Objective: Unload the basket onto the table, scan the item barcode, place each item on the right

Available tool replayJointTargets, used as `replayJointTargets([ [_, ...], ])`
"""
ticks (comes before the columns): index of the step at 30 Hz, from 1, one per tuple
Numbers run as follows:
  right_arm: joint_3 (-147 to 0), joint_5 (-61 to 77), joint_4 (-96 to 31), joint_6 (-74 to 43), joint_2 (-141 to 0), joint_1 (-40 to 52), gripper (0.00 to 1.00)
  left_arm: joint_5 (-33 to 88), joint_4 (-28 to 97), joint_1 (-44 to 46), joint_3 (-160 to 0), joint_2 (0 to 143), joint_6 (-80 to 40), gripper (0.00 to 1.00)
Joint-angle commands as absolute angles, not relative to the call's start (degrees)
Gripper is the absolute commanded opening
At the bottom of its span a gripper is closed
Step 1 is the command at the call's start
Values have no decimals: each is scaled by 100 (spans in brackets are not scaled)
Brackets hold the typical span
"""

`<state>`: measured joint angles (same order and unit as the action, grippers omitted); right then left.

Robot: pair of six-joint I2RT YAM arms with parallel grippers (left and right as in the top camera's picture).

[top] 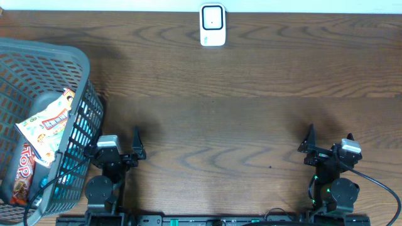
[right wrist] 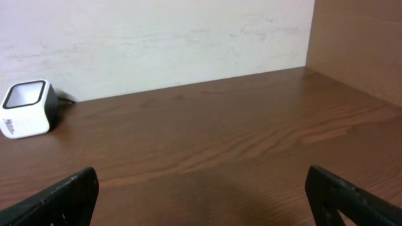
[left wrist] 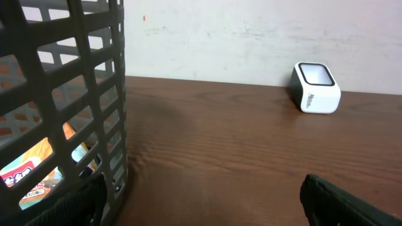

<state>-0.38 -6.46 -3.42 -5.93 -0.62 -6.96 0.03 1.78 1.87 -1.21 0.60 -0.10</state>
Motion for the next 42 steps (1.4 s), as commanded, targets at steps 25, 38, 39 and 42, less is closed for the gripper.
replayJointTargets([
  [25, -32, -716, -364, -681, -38, -742, 99, -156, 405, 152, -23, 23, 38, 98],
  [38, -32, -716, -364, -679, -38, -742, 99, 51, 392, 152, -23, 23, -91, 98],
  [39, -32, -716, -364, -679, -38, -742, 99, 239, 377, 152, -30, 23, -89, 98],
  [42, -32, -716, -364, -679, -38, -742, 99, 864, 381, 152, -154, 23, -89, 98],
])
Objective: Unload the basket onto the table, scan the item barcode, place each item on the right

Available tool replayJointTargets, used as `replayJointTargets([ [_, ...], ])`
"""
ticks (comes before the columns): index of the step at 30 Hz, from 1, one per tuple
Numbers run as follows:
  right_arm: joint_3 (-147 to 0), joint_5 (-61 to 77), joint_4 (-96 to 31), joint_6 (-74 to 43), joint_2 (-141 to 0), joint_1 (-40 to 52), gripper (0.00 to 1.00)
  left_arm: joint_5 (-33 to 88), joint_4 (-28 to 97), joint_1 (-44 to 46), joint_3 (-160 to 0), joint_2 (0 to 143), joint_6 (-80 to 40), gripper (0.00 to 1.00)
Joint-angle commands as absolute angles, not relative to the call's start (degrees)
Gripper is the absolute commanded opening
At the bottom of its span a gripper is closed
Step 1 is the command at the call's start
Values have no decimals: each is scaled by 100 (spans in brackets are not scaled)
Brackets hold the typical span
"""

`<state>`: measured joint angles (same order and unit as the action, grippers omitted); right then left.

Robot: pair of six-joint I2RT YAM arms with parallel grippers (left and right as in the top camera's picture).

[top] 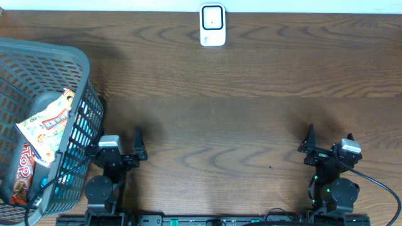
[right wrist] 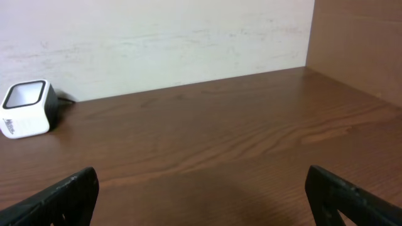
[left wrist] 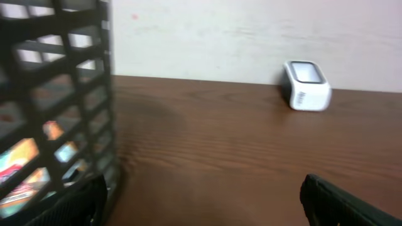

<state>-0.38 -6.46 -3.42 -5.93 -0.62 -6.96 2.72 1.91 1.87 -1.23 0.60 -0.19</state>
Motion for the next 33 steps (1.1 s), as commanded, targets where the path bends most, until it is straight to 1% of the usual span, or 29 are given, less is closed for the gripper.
replayJointTargets([
  [1, -32, -716, -364, -679, -38, -742, 99, 1022, 381, 152, -226, 23, -91, 98],
  [4, -32, -716, -364, -679, -38, -742, 99, 1387, 392, 154, -563, 49, -93, 98],
  [7, -32, -716, -364, -679, -38, -742, 99, 1503, 515, 163, -1138, 248, -93, 98],
  [14, -32, -716, -364, -679, -38, -742, 99, 1503, 1420, 163, -3081, 1616, -93, 99],
  [15, -32, -716, -364, -679, -38, -742, 99, 1503, 1579, 163, -3339, 1831, -93, 97],
  [20, -32, -716, -364, -679, -38, -742, 99, 1496, 2650, 163, -4888, 3065, -246, 98],
  [27, -32, -716, -364, -679, -38, -742, 99, 1426, 4803, 169, -7214, 4746, -244, 98],
  [28, -32, -716, -364, -679, -38, -742, 99, 1527, 4980, 169, -7371, 4893, -244, 98],
  [29, -32, -716, -364, -679, -38, -742, 99, 1905, 5288, 167, -7494, 5135, -242, 98],
  [33, -32, -716, -364, -679, -38, -742, 99, 2171, 5481, 167, -7472, 5433, -242, 98],
])
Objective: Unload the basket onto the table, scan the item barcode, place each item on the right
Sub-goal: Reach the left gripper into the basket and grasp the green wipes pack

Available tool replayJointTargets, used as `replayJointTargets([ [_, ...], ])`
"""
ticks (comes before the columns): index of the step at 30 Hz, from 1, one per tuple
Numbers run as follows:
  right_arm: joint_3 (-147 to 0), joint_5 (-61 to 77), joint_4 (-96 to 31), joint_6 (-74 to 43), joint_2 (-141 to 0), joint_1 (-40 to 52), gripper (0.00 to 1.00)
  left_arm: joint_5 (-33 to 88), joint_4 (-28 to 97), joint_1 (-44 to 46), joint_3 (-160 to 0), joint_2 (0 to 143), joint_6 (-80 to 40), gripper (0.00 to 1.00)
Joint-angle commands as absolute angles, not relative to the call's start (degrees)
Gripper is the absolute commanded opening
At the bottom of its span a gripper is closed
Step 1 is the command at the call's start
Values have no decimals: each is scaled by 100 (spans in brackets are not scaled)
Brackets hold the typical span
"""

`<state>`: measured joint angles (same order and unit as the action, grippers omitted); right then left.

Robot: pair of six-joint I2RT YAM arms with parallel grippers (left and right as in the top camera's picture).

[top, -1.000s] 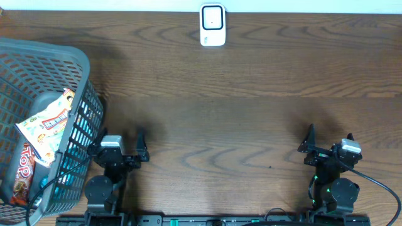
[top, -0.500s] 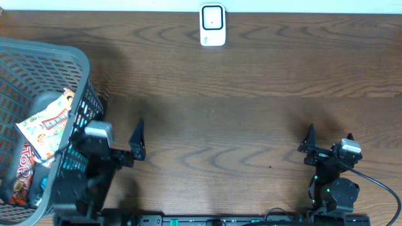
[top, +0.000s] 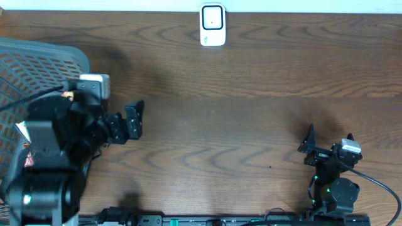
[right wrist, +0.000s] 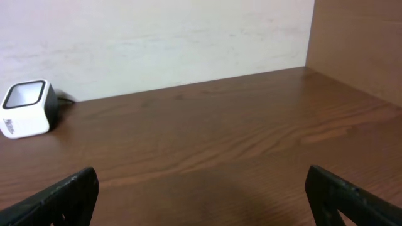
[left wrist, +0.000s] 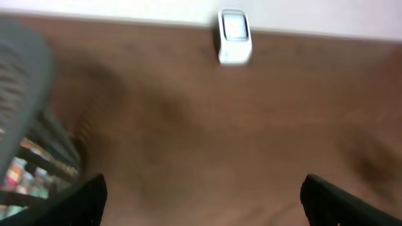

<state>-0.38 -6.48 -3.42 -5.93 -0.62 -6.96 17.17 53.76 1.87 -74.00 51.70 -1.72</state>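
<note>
The white barcode scanner stands at the table's far edge, also seen in the left wrist view and the right wrist view. Snack packs lie in the grey mesh basket on the left; the raised left arm covers most of them overhead, and a blurred strip of them shows through the basket wall. My left gripper hangs open and empty above the table, just right of the basket. My right gripper rests open and empty at the front right.
A brown panel stands at the table's right end. The white wall runs behind the scanner. The wooden table stretches between the arms and the scanner.
My left arm has risen from its rest at the front left; its gripper now hangs higher and farther back beside the basket, looking down on the table. The right arm has not moved.
Both arms first rested at the table's front edge with grippers open and empty, snack packs lying in the basket. The left wrist view then shifted slightly. Now the left arm is raised beside the basket, and the right one stays parked.
</note>
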Motion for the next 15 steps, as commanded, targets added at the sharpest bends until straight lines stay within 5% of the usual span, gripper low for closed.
replayJointTargets([
  [1, -32, -716, -364, -679, -38, -742, 99, 2237, 5426, 167, -7481, 5465, -242, 97],
  [7, -32, -716, -364, -679, -38, -742, 99, 1938, 5070, 167, -7905, 5509, -244, 98],
  [15, -32, -716, -364, -679, -38, -742, 99, -491, 5922, -429, -9738, 6410, -1863, 98],
])
